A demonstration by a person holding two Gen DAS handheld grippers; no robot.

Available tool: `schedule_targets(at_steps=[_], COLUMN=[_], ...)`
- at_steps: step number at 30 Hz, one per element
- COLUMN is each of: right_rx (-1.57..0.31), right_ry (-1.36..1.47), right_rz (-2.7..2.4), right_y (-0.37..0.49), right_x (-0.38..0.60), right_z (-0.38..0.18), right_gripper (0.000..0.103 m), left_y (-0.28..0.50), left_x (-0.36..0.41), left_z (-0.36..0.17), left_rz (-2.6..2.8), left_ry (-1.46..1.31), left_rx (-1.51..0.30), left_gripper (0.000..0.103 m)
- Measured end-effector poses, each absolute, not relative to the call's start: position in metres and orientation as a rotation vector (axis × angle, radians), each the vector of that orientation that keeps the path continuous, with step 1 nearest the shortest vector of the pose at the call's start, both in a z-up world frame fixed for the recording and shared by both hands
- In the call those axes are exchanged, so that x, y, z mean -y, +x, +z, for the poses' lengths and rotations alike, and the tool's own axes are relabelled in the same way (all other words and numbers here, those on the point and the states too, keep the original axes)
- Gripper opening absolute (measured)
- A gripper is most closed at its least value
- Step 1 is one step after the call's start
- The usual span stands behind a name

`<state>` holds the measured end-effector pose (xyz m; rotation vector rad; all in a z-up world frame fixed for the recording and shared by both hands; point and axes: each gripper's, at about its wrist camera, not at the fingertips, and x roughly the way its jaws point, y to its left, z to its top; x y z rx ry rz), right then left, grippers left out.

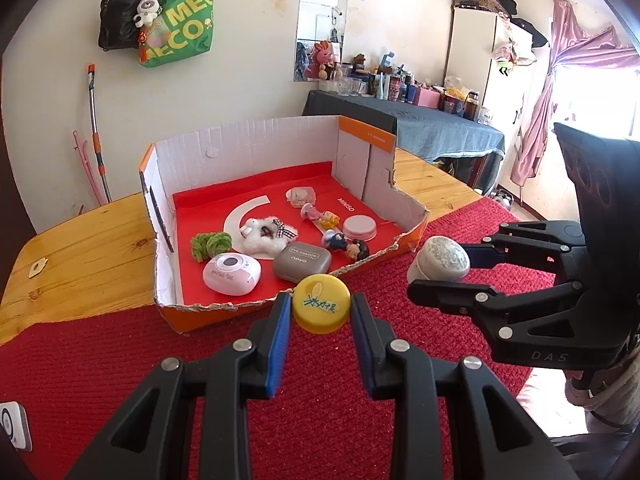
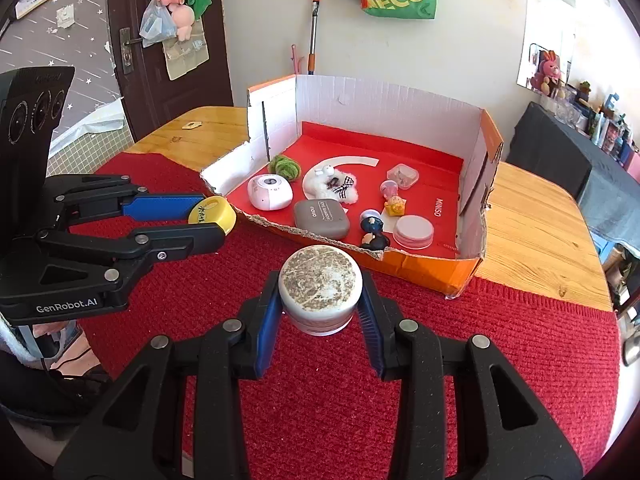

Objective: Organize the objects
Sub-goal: 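Carry the yellow tin and cream jar into the box with both tools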

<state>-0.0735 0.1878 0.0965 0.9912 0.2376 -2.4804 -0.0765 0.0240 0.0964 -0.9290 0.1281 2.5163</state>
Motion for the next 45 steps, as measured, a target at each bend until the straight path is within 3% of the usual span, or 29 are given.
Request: schedule_targets(at_steps=[11, 33, 45], right_rx=[-0.235, -0.448, -0.373], right_ry=[0.955, 1.184, 1.342], right_rz=[-2.48, -2.417, -2.368], right_y=[-0.094, -0.26, -0.317], right_x=[-0.182, -0.142, -0.14], right_z=[0.114, 0.105, 0.086], right_gripper=[0.035, 0.035, 0.035], left_y=[-0.102, -0.248, -0.272], left_x=[-0.021, -0.011, -0.01], left_z=[0.11, 0.093, 0.076], left_rz=[2.534, 2.524, 2.499], left_ry=[-0.94, -1.248, -1.348], left_rx=[-0.123, -0.049, -0.011], left_gripper=[0.031, 0.031, 0.031])
